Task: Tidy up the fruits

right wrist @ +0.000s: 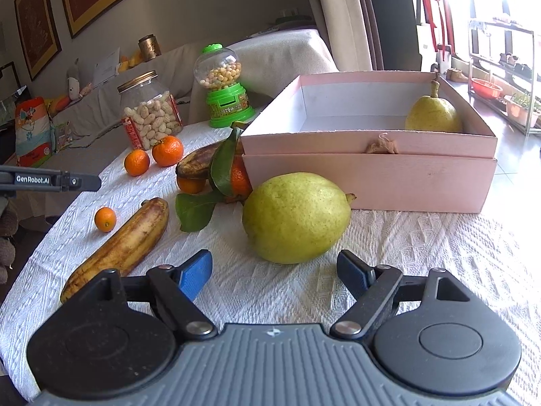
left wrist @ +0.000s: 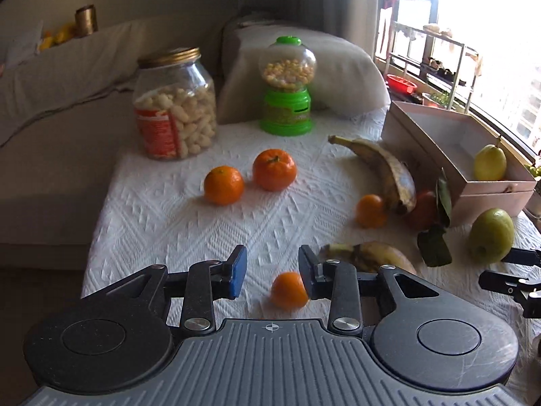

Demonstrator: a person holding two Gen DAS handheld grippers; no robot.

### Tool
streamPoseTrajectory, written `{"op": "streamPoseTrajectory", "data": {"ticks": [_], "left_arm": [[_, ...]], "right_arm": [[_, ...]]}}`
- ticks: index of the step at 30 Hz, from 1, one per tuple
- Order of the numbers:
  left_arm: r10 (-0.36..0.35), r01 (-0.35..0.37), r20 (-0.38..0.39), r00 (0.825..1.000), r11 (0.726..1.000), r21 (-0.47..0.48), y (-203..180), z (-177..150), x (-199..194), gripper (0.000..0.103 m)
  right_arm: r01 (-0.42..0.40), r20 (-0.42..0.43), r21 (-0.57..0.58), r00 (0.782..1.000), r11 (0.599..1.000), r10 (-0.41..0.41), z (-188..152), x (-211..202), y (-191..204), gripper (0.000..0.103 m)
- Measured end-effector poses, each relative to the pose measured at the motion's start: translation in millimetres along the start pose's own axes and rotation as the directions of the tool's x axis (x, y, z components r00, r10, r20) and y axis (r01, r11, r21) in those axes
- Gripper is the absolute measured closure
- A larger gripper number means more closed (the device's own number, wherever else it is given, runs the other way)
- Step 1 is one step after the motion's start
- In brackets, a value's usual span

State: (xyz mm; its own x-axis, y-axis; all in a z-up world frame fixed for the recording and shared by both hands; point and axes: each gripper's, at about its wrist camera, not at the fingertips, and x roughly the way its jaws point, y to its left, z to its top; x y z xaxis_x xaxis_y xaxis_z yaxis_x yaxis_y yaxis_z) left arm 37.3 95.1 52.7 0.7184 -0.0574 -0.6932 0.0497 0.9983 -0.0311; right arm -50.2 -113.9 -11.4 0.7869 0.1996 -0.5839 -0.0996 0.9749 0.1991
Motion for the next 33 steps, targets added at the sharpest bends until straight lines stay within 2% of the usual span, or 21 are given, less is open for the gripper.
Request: {"op": "streamPoseTrajectory", "data": {"ticks": [2, 5, 9, 13, 16, 20, 24, 26, 30, 33], "left_arm": [[-0.033, 0.033, -0.028, 0.999, 0.999, -0.01, 3.1, -8.6, 5.1, 0.065], [-0.065, 0.065, -0.029, 0.997, 0.998, -0.004, -2.5, -17.4, 9.0, 0.061], [-0.049, 0.049, -0.052, 0.997, 0.999, 0.002, -9.3, -20.9, 23.7, 0.062], [-0.026, 0.026, -0.024, 0.999, 1.0, -0.007, -11.2, -18.6, 29.1, 0.068], [-0.057, 0.057, -0.013, 0.998, 0.998, -0.025, -9.7, -19.3, 29.3, 0.068], [-0.075, 0.076, 0.018, 0.997, 0.996, -0.047, -4.4, -27.8, 24.3, 0.068], [-0.059, 0.062, 0.046, 0.997, 0.996, -0.061, 3.2, -37.3, 16.5, 0.068], [-0.041, 0.044, 0.058, 0.997, 0.998, -0.055, 6.2, -41.3, 13.5, 0.068], [-0.044, 0.048, 0.081, 0.996, 0.997, -0.057, 11.7, -47.2, 10.4, 0.068], [-0.043, 0.048, 0.106, 0.993, 0.998, -0.049, 11.8, -52.2, 9.5, 0.068]], "right_arm": [[0.006, -0.003, -0.011, 1.0, 1.0, -0.006, -0.2, 0.7, 2.1, 0.02], [0.018, -0.007, -0.026, 1.0, 0.999, -0.019, -0.4, 1.1, 5.0, 0.02], [0.032, -0.016, -0.046, 0.999, 0.998, -0.033, -0.2, 2.8, 8.7, 0.019], [0.041, -0.044, -0.088, 0.998, 0.995, -0.045, 1.0, 7.7, 15.8, 0.011], [0.032, -0.086, -0.11, 0.995, 0.993, -0.042, 0.8, 10.1, 20.7, 0.0], [0.057, -0.113, -0.116, 0.991, 0.992, -0.071, -1.8, 7.5, 27.7, 0.0], [0.04, -0.16, -0.18, 0.985, 0.983, -0.069, -3.9, 2.8, 39.9, 0.001], [-0.003, -0.177, -0.172, 0.984, 0.985, -0.028, -2.8, -3.0, 47.0, 0.009], [-0.096, -0.177, -0.171, 0.982, 0.981, 0.065, 7.4, -10.0, 70.7, 0.011], [-0.17, -0.186, -0.137, 0.972, 0.976, 0.143, 24.1, -3.0, 87.3, 0.015]]}}
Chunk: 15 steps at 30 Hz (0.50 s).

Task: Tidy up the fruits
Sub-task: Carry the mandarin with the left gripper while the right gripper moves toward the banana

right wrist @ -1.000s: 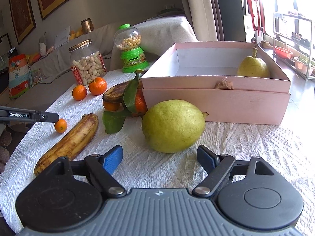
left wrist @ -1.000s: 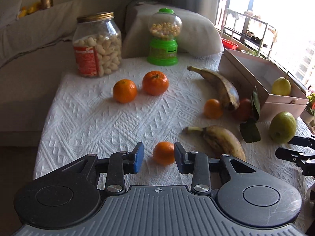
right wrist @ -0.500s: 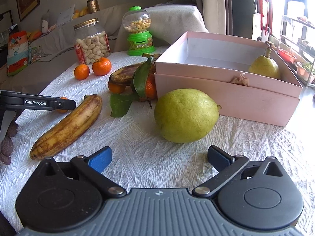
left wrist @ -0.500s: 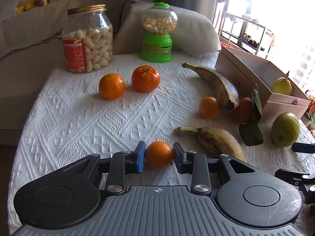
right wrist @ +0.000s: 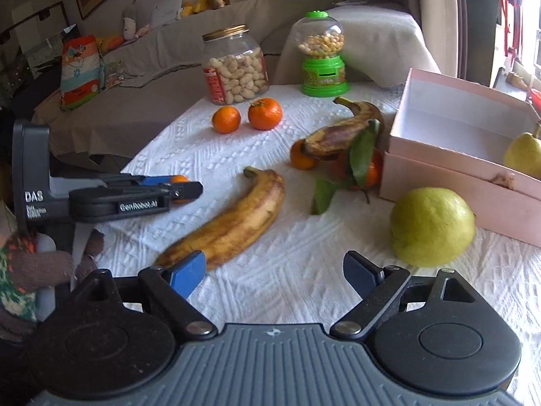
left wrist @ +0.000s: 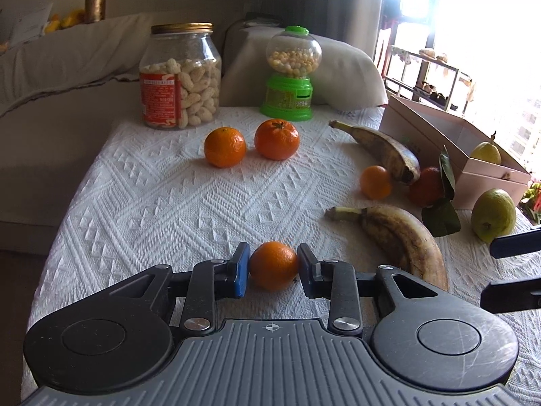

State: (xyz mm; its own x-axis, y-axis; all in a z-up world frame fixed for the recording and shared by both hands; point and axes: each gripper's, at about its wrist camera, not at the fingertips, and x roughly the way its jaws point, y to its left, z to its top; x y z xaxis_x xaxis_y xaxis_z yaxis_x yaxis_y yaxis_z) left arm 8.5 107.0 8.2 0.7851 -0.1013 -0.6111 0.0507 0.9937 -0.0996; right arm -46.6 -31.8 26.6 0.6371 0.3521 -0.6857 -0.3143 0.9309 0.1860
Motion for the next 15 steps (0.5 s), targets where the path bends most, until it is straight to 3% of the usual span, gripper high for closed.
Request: {"op": "streamPoseTrajectory", "data": {"ticks": [4, 9, 11, 15], "left_arm": [[0.004, -0.004, 0.017, 1.0, 1.0, 0.01, -0.9, -3.2, -0.9, 0.068], [-0.002, 0.002, 0.022, 1.0, 1.0, 0.004, -0.3, -4.1, -1.0, 0.068], [0.0, 0.0, 0.022, 1.0, 1.0, 0.005, -0.4, -4.2, -0.9, 0.068], [-0.001, 0.001, 0.022, 1.0, 1.0, 0.004, -0.3, -4.1, -0.9, 0.068]], "right_arm": [[-0.057, -0.044, 0.101, 0.997, 0.993, 0.062, 24.2, 24.1, 1.9, 0.022], [-0.043, -0.107, 0.111, 0.993, 0.993, 0.055, 27.3, 50.2, 11.7, 0.032], [-0.071, -0.115, 0.118, 0.99, 0.99, 0.084, 28.1, 51.6, 13.1, 0.045], [-0.075, -0.116, 0.124, 0.989, 0.989, 0.089, 29.4, 50.1, 12.1, 0.047]]}}
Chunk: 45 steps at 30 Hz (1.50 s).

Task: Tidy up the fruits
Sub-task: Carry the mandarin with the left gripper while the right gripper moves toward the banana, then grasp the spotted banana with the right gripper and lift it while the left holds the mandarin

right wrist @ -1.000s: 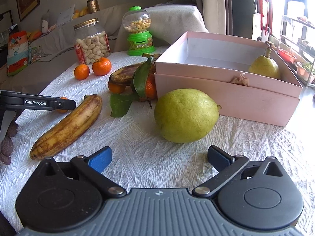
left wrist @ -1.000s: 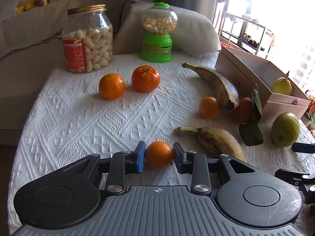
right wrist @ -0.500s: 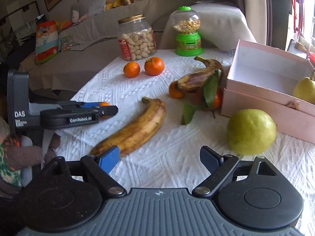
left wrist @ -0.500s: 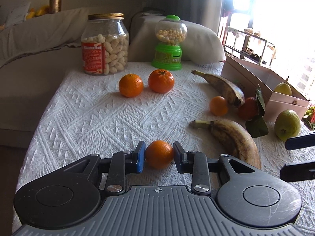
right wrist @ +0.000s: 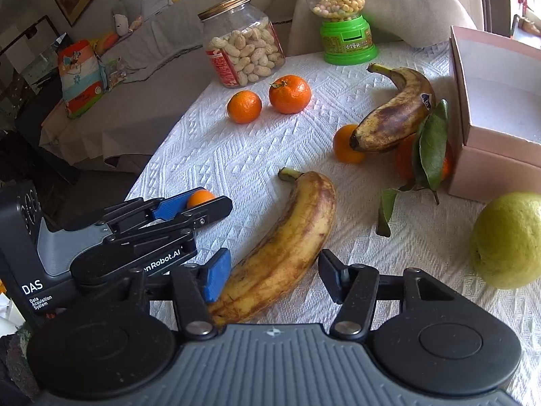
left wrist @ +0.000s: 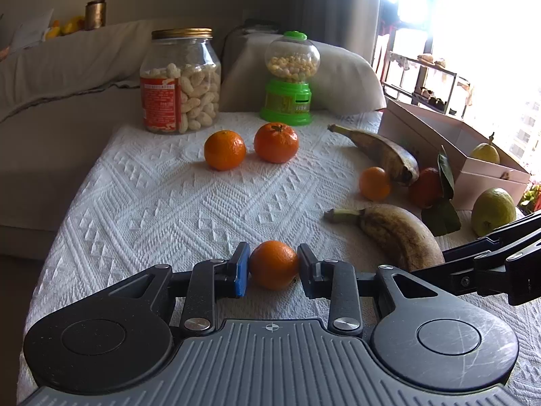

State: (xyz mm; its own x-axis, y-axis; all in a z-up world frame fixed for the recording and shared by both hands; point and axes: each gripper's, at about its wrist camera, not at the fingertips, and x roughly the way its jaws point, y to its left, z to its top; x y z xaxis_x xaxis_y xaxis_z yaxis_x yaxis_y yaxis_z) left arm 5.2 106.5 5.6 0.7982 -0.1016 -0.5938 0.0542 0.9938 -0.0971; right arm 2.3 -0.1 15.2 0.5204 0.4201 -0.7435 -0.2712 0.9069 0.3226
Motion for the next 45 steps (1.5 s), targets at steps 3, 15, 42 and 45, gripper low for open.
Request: {"op": "streamPoseTrajectory", "data": {"ticks": [3, 15, 42, 45], "left_arm": [[0.0, 0.0, 0.0, 1.0, 1.0, 0.0, -0.2, 0.0, 0.1, 0.068], [-0.001, 0.001, 0.0, 1.0, 1.0, 0.0, -0.5, -0.5, 0.1, 0.067], [-0.017, 0.017, 0.001, 1.0, 1.0, 0.008, 0.3, -2.3, -1.5, 0.068], [-0.018, 0.018, 0.002, 1.0, 1.0, 0.006, 0.5, -2.3, -1.6, 0.068]], "right_arm": [[-0.006, 0.005, 0.007, 1.0, 1.0, 0.006, 1.7, -4.7, -5.4, 0.053], [0.15, 0.091, -0.035, 0.985, 0.988, -0.147, 2.7, -27.7, -12.3, 0.072], [0.151, 0.065, 0.004, 0.986, 0.988, -0.151, 12.8, -20.4, -10.6, 0.056], [0.101, 0.036, 0.039, 0.994, 0.994, -0.102, 12.2, -9.5, -3.1, 0.049]]}}
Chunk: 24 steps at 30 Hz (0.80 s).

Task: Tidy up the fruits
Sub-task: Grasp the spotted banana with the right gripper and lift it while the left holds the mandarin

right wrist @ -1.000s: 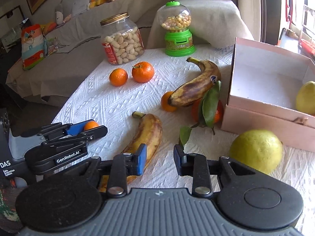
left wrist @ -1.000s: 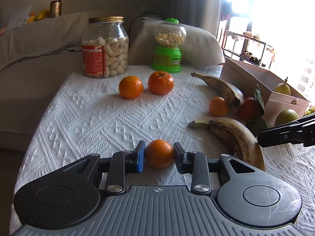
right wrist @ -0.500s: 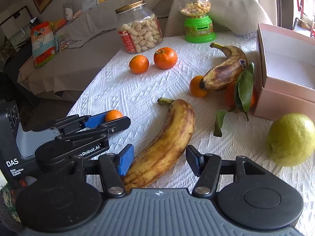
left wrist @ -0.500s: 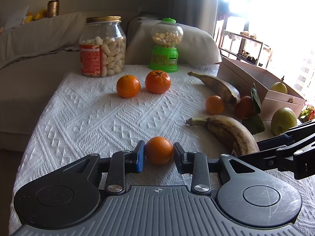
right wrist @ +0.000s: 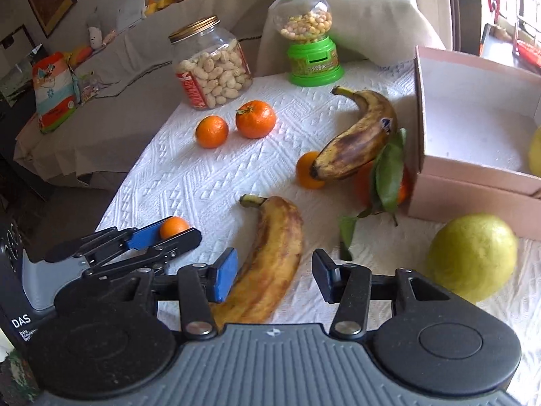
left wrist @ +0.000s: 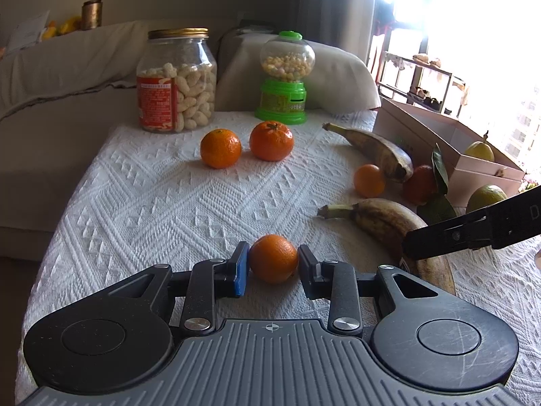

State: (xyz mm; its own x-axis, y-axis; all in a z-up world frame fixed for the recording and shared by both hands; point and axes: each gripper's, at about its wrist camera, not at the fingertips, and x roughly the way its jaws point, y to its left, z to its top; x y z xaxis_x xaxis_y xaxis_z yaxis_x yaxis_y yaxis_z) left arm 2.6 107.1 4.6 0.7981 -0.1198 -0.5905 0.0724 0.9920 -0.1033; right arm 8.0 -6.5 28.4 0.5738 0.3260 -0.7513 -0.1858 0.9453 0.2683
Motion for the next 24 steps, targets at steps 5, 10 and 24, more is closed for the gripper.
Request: {"op": "streamPoseTrajectory", "data": {"ticks": [5, 10, 24], "left_arm": [[-0.004, 0.004, 0.001, 1.0, 1.0, -0.006, 1.0, 0.1, -0.3, 0.068], [-0.007, 0.007, 0.002, 1.0, 1.0, -0.01, 1.5, -0.2, -0.7, 0.068], [-0.003, 0.003, 0.002, 1.0, 1.0, -0.007, 1.3, -0.3, -0.7, 0.068]], "right_arm": [[0.071, -0.044, -0.091, 0.996, 0.993, -0.075, -9.0, 21.2, 25.6, 0.038], [0.119, 0.001, -0.289, 0.992, 0.95, -0.124, -23.0, 10.9, 38.1, 0.038], [0.103, 0.04, -0.297, 0.995, 0.949, -0.095, -21.7, 9.4, 13.0, 0.05]]}}
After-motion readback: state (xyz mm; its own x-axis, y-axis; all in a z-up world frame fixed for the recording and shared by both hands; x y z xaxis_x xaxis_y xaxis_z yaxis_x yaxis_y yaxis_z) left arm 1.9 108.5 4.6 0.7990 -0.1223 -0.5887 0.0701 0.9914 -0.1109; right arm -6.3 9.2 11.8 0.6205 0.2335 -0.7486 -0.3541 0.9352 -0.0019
